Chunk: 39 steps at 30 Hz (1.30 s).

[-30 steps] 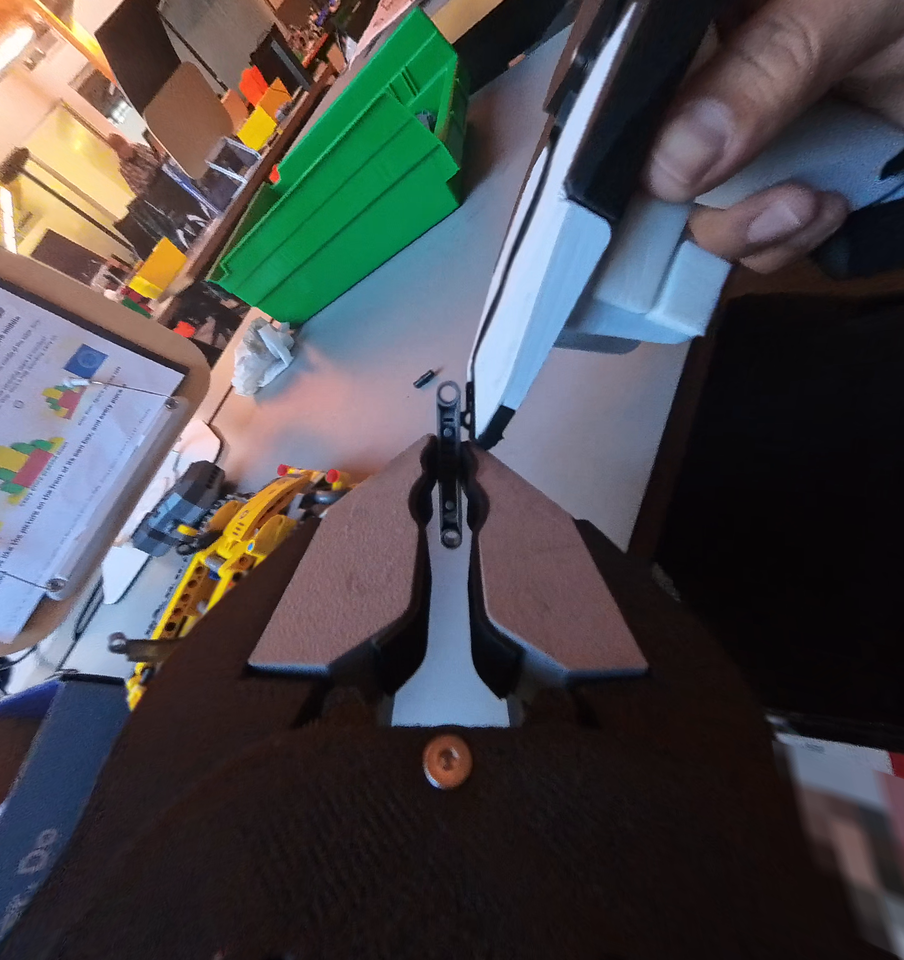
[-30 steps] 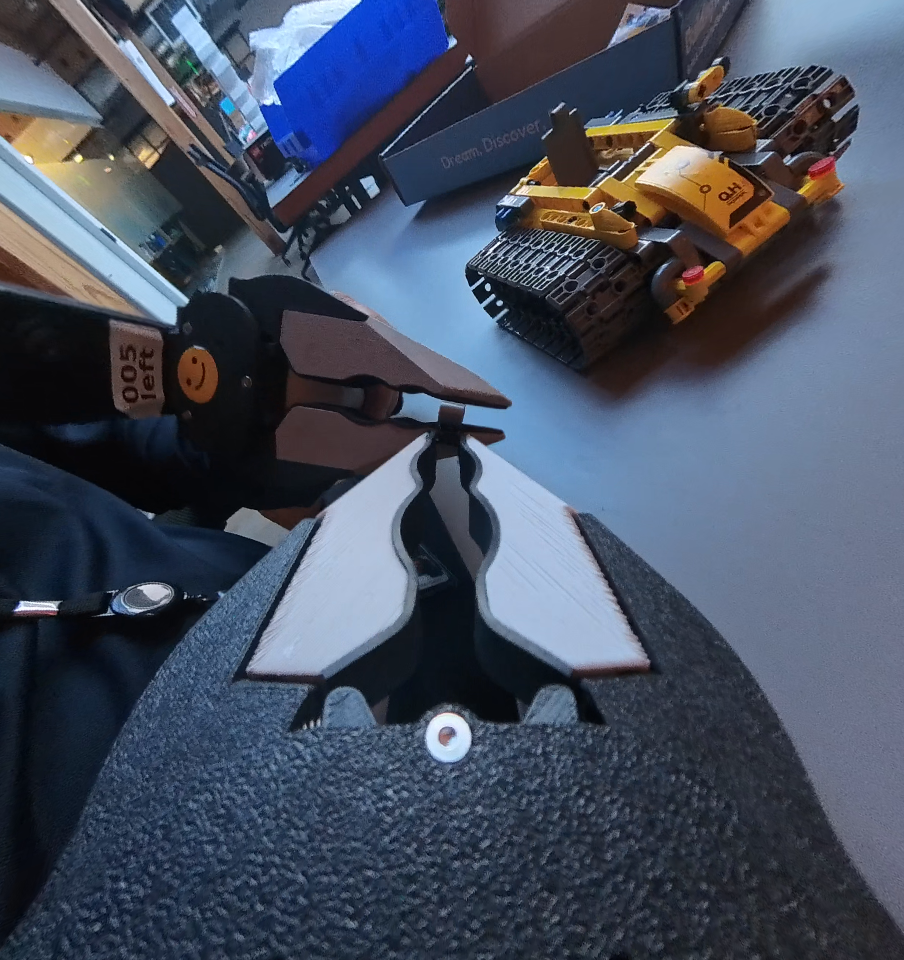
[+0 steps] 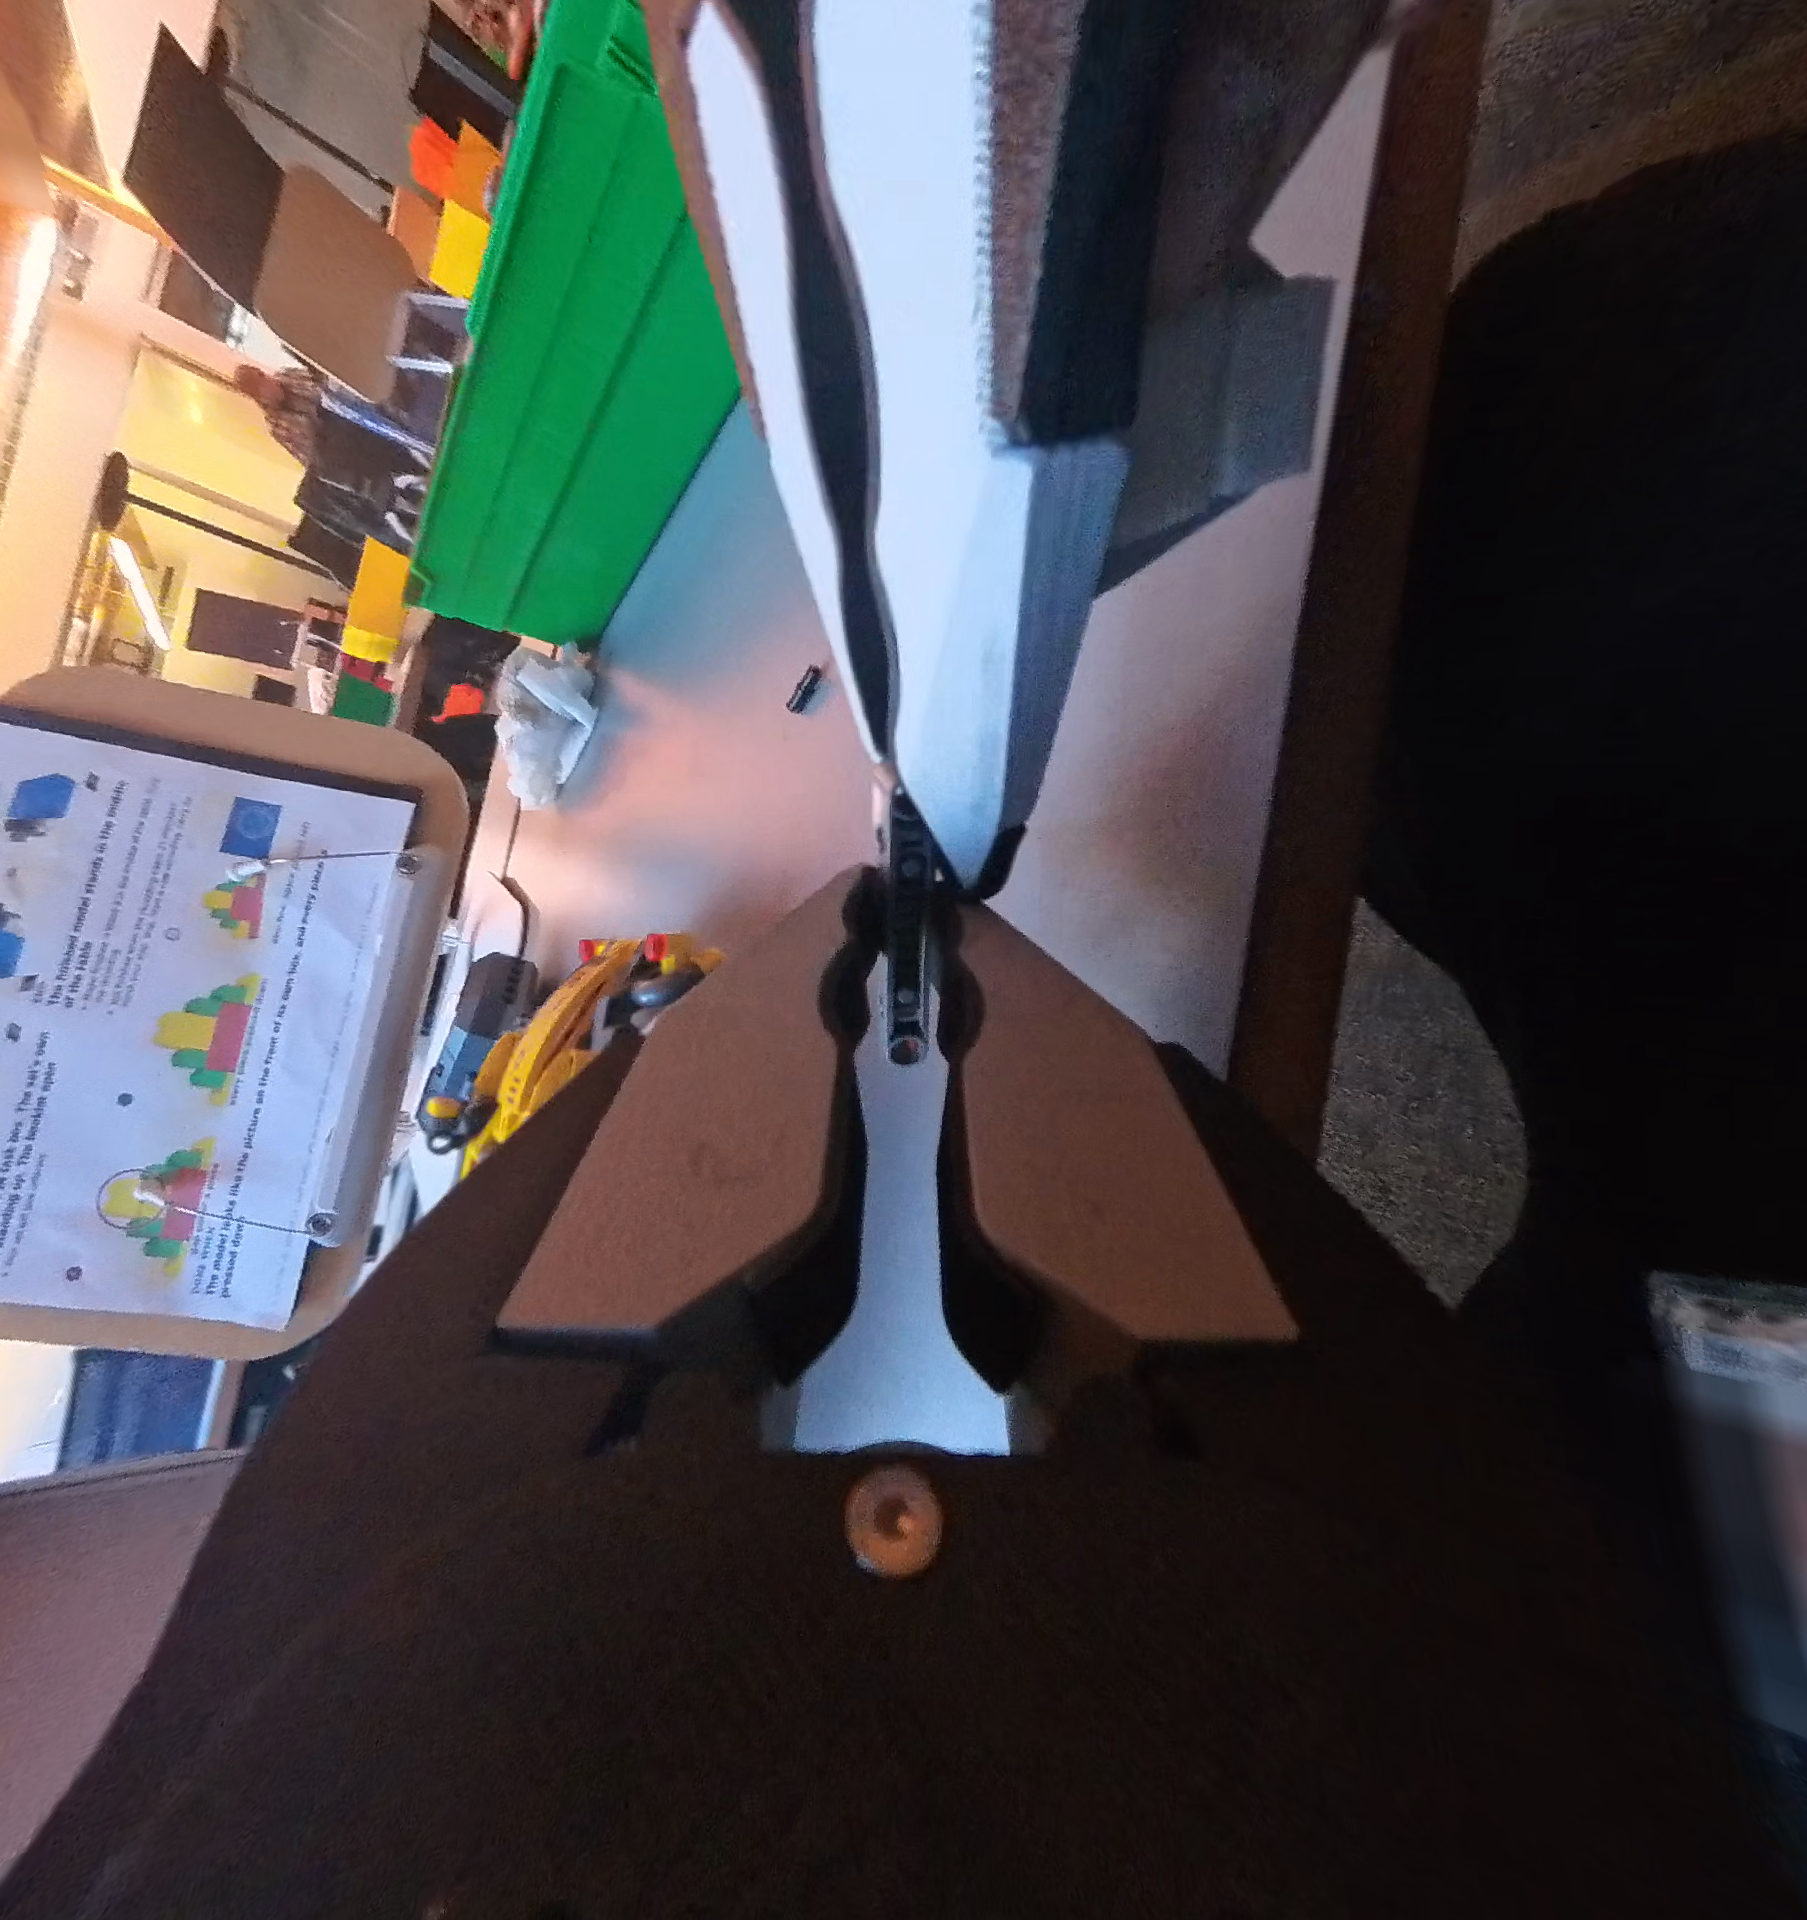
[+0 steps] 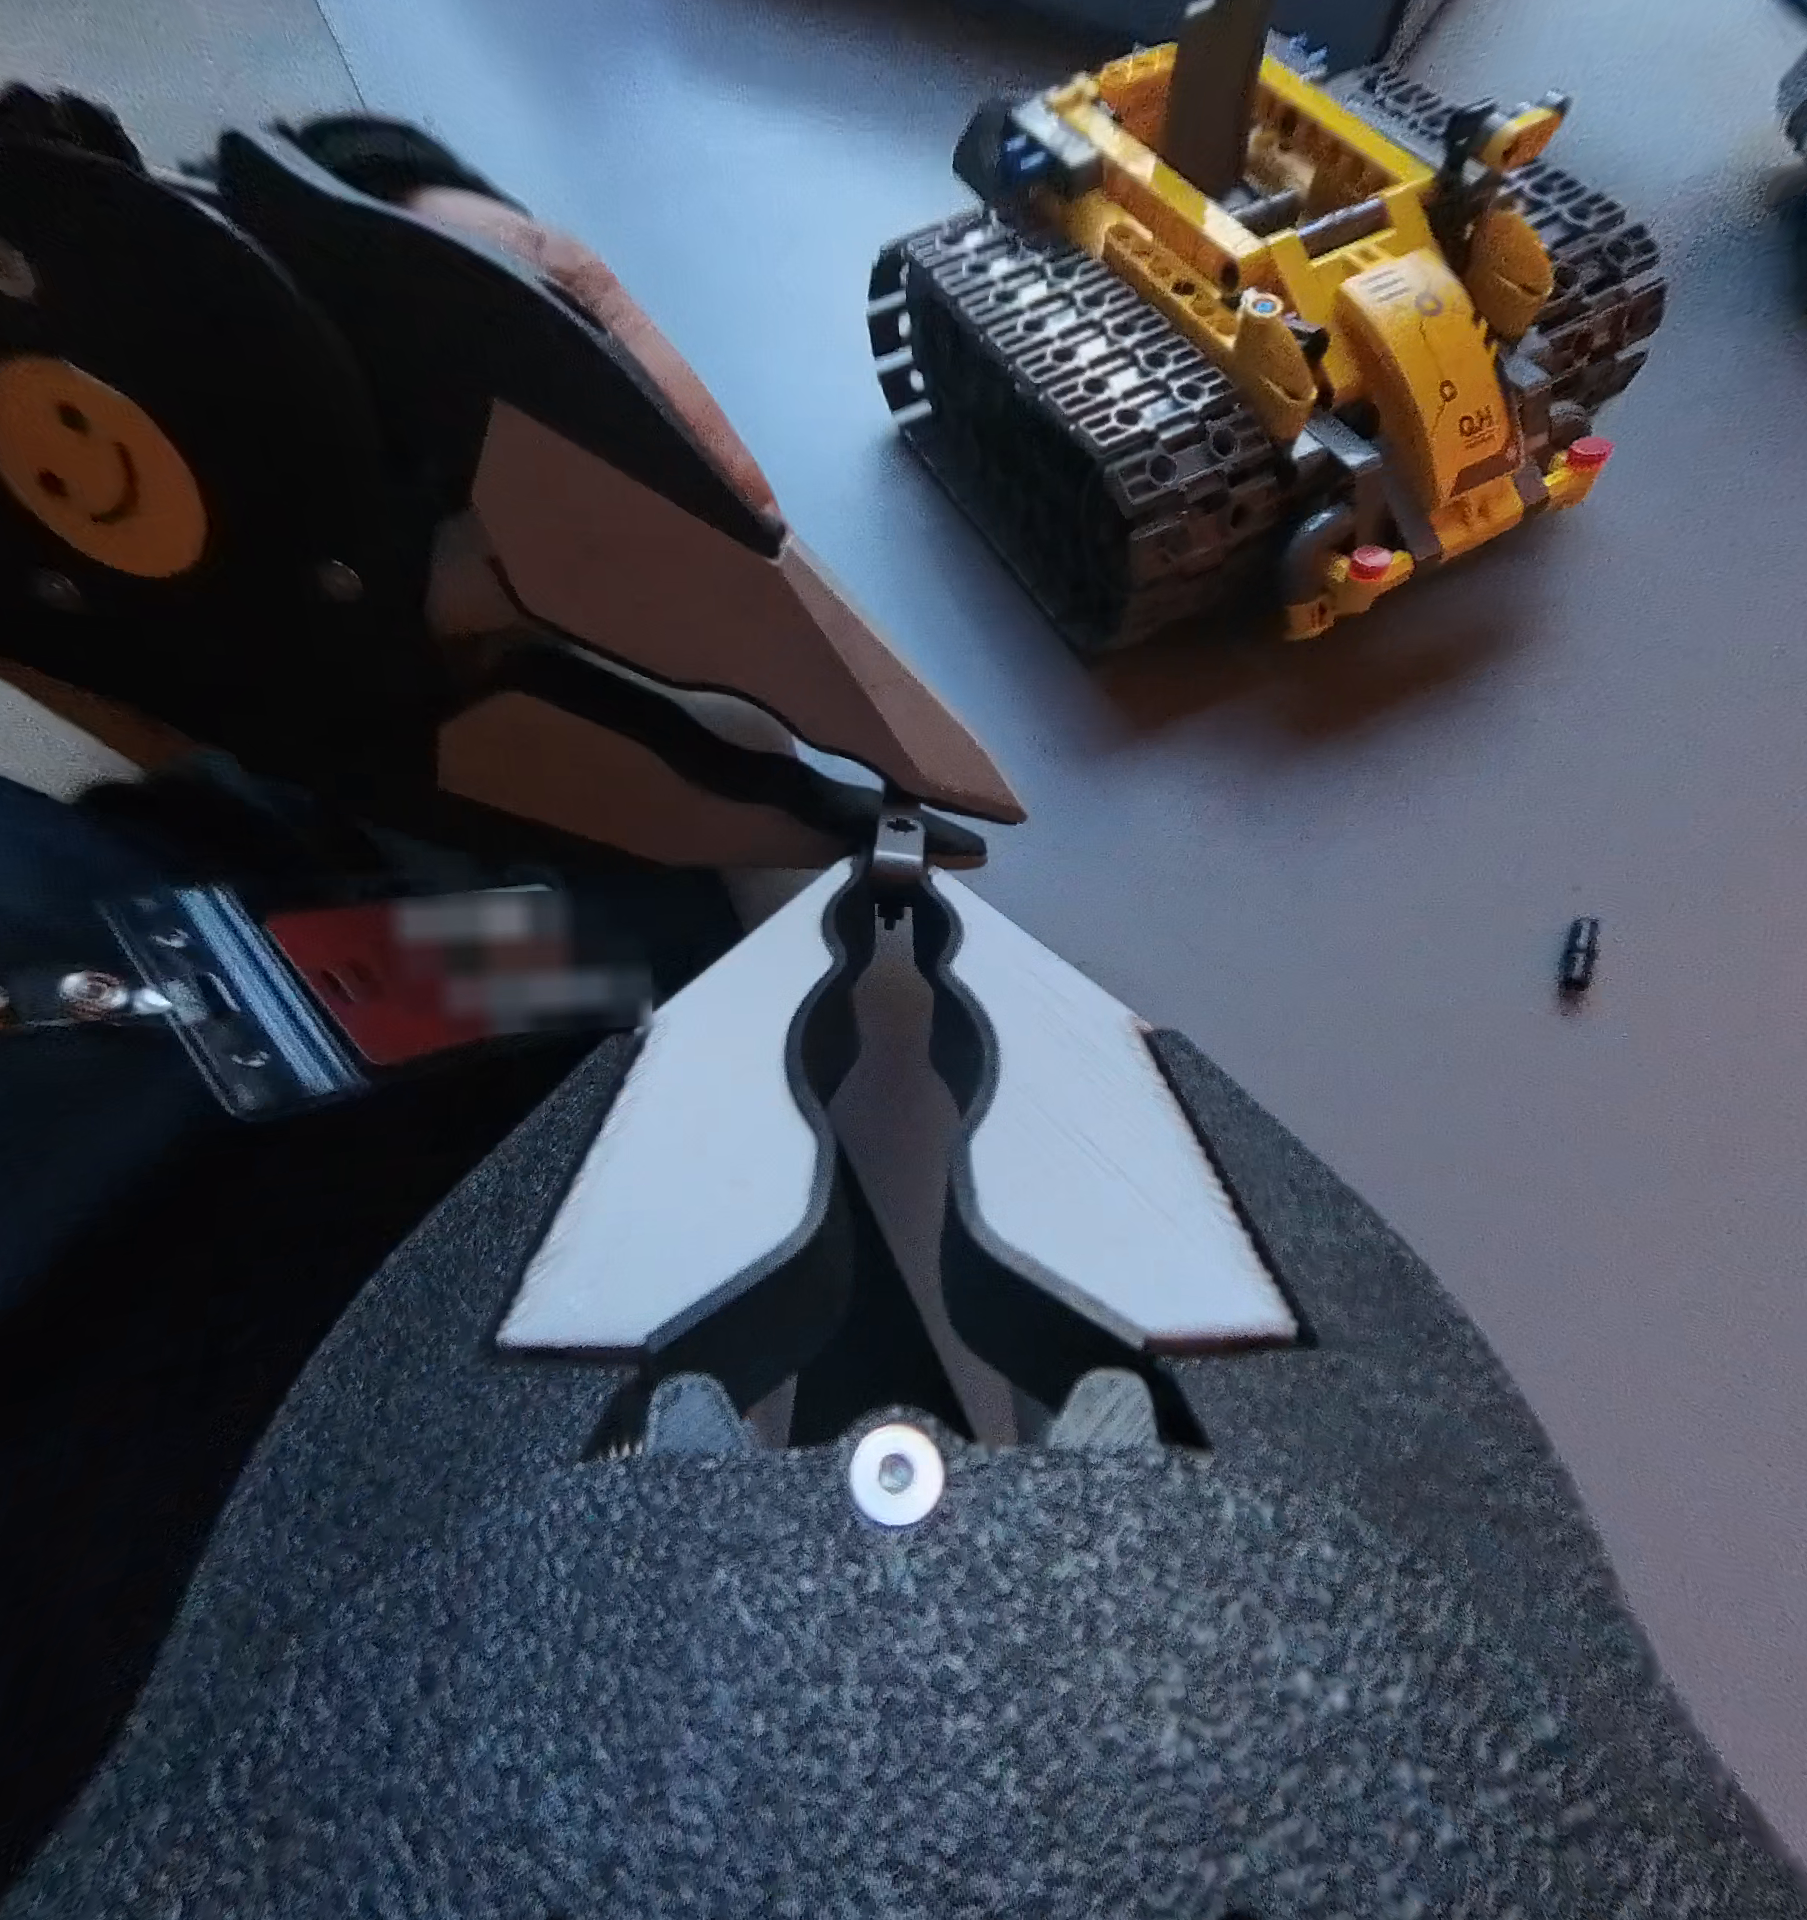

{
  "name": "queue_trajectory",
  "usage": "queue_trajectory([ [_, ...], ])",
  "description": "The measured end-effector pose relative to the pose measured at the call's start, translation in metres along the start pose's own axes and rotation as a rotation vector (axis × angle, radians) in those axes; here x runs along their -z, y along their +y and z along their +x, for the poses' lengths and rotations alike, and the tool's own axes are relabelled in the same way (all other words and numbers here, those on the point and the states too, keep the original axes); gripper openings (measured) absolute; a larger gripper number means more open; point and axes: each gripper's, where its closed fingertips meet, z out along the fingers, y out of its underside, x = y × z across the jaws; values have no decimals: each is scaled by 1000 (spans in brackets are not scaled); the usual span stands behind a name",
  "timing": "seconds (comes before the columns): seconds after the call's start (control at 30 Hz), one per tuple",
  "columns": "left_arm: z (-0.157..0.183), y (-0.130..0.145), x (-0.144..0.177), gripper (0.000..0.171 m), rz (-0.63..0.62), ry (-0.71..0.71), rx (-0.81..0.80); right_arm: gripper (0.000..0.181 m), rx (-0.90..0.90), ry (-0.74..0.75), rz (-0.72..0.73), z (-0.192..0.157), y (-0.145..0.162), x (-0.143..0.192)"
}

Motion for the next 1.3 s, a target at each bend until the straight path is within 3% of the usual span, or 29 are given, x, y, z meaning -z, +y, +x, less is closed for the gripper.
queue_trajectory([
  [0.23,10,11,-13,6,-54,-15,-85,4,-30,-41,-156,7,21,-11],
  [0.5,8,11,-15,6,-49,-33,-93,4,46,-2,-217,11,24,-11],
  [0.7,9,9,-14,6,-39,-27,-88,5,4,-36,-199,8,25,-9],
  [0.77,6,6,-11,6,-10,-25,-49,5,-77,-103,-149,6,20,-6],
  [0.87,-6,-6,-3,5,79,7,121,6,-204,-234,61,2,-1,5],
  [1.0,-16,-15,3,5,117,13,280,7,-117,-158,241,2,-21,16],
  [1.3,-25,-20,9,5,155,14,436,12,-167,-122,342,5,-26,28],
])
